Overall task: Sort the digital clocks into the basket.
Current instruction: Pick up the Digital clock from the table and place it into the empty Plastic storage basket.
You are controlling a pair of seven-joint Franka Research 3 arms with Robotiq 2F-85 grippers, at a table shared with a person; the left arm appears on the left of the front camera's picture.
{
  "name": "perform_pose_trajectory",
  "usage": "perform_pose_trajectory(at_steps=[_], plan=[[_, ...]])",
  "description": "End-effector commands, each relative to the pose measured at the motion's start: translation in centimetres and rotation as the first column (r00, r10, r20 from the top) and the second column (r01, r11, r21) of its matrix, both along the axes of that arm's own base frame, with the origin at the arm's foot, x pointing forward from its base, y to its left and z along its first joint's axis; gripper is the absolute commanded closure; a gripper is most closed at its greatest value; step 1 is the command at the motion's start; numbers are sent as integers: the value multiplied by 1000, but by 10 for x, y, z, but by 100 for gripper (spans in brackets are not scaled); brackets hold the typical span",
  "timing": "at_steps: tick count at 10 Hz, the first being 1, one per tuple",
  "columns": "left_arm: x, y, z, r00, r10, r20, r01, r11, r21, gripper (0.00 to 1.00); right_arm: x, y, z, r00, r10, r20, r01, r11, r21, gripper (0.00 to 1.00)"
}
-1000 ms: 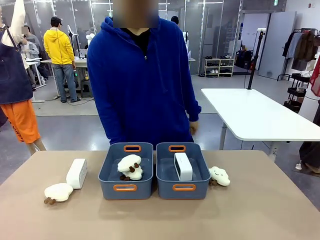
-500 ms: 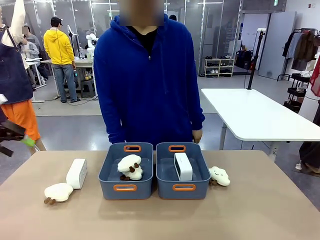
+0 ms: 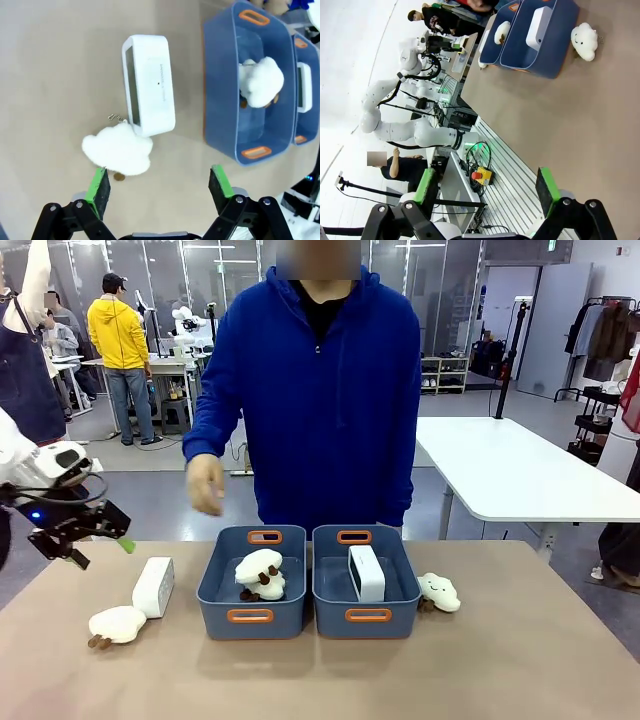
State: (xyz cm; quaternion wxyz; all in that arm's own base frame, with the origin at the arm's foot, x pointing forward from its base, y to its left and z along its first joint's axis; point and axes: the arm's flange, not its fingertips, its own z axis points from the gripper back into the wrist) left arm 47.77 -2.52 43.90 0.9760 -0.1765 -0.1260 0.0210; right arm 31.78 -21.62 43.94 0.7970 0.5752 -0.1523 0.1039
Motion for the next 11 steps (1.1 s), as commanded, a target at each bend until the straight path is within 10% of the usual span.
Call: perform_pose_trajectory(at_steps=[1,6,9,11], plan=[[7,-15,-2,999,31,18,-31,999,17,0,-3,1,-1,1000,7,17,-7,1000,-7,0],[-147,169,119,958,120,261,-3,913,-409,0,-3,1,-1,1000,7,17,-7,1000,-7,0],[-208,223,115,854,293,429,-14,839,-544,0,-3,1,-1,1000,7,17,-7,1000,-7,0],[-216,227,105,847,305,436,-16,834,-552,0,-3,1,-1,1000,7,17,-7,1000,-7,0]])
